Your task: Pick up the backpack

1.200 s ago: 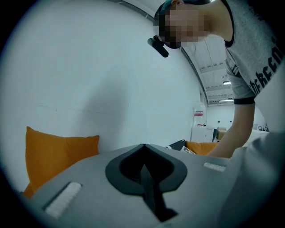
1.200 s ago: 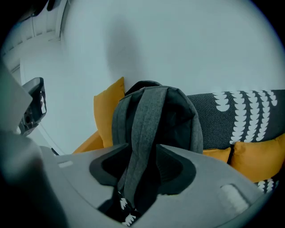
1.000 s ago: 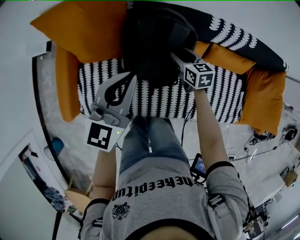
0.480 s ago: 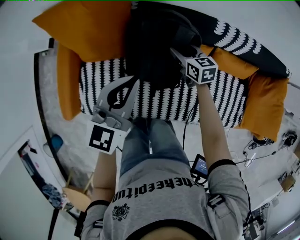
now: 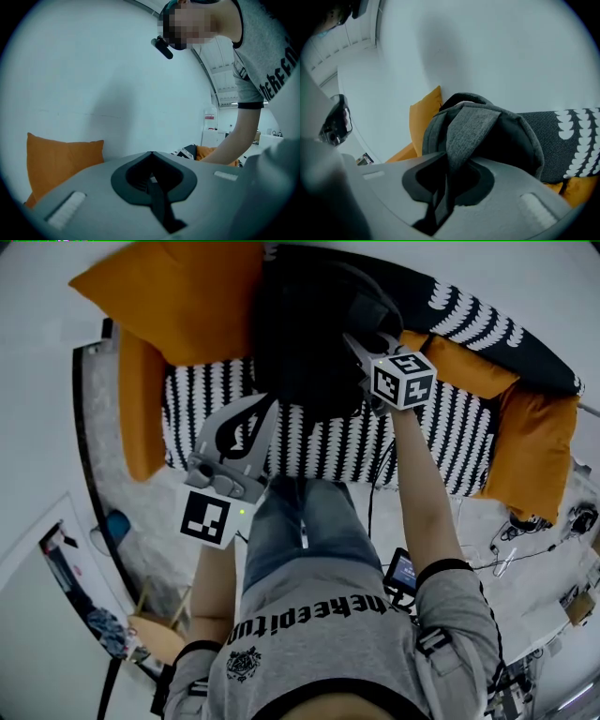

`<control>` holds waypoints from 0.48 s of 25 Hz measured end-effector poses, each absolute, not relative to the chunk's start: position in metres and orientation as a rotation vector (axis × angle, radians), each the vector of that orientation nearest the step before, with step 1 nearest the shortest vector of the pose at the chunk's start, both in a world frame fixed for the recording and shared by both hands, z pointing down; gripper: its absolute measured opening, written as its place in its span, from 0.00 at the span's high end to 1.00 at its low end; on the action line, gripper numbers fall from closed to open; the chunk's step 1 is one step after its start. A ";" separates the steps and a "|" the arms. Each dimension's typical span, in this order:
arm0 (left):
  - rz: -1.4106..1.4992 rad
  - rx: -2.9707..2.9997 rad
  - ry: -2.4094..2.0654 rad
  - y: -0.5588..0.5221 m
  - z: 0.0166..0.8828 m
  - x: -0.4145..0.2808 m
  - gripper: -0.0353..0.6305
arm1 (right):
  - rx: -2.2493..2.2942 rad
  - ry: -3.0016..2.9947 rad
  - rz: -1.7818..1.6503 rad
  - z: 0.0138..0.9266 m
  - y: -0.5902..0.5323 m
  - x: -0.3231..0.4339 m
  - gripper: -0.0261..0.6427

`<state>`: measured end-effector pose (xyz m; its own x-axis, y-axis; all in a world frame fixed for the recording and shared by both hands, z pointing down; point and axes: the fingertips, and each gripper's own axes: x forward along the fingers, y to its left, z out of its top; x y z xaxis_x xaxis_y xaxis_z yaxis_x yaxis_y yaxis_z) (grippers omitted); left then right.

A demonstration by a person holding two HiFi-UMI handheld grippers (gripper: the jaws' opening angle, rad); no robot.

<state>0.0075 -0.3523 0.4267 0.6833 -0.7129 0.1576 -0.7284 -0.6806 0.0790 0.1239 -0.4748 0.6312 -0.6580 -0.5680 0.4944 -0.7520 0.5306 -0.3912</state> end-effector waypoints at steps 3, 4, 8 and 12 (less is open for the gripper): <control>0.165 2.771 -1.175 -0.347 0.421 0.012 0.92 | 1.108 -2.476 0.801 0.617 -0.468 0.126 0.92; 0.161 2.775 -1.171 -0.346 0.419 0.014 0.92 | 1.117 -2.478 0.777 0.613 -0.466 0.127 0.92; 0.141 2.791 -1.166 -0.340 0.411 0.014 0.92 | 1.150 -2.490 0.676 0.595 -0.452 0.125 0.92; 0.117 2.819 -1.163 -0.332 0.400 0.012 0.92 | 1.181 -2.524 0.580 0.567 -0.438 0.118 0.92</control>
